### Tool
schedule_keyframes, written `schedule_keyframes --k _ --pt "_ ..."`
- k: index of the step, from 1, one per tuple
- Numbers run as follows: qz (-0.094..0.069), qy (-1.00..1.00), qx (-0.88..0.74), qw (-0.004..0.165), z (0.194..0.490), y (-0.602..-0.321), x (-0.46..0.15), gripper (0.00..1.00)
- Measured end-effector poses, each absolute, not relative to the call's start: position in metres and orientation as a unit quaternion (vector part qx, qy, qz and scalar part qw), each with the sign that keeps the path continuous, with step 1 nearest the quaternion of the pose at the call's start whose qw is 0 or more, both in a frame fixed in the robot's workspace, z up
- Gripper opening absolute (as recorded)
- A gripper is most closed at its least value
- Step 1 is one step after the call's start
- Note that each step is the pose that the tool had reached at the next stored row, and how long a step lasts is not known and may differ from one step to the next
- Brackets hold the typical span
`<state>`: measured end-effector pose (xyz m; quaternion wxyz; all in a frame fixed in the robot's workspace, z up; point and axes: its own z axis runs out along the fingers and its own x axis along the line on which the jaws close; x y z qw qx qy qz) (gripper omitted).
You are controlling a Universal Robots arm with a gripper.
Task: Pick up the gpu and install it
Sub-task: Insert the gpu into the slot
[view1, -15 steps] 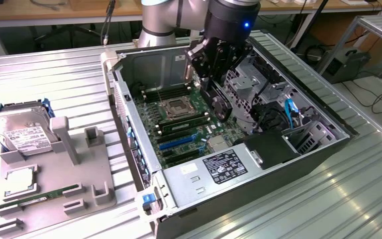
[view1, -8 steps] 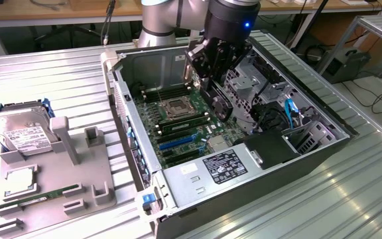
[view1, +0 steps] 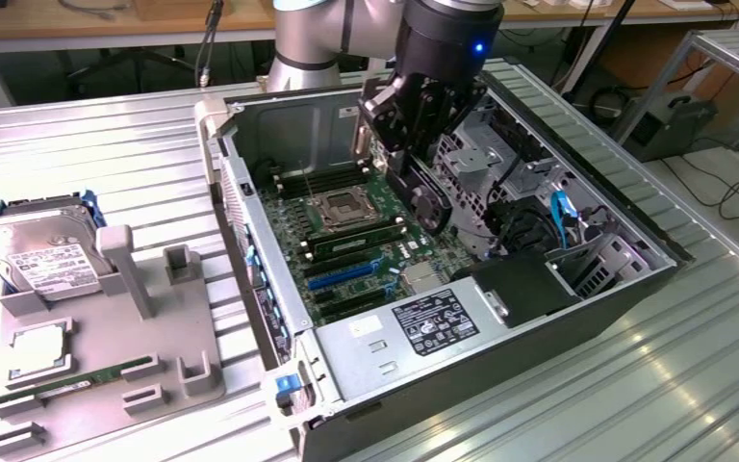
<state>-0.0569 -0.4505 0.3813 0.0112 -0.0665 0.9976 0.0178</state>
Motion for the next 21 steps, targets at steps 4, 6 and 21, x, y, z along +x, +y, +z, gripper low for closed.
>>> schedule_keyframes --k 4,6,21 --pt "0.018 0.997 -0.073 0.011 0.3813 -0.4505 -0.0570 0.26" --pt "0.018 0.997 -0.076 0.011 0.3813 -0.4505 -0.0570 0.26" --pt "0.018 0.994 -0.105 0.011 0.3813 -0.4505 -0.0570 0.26"
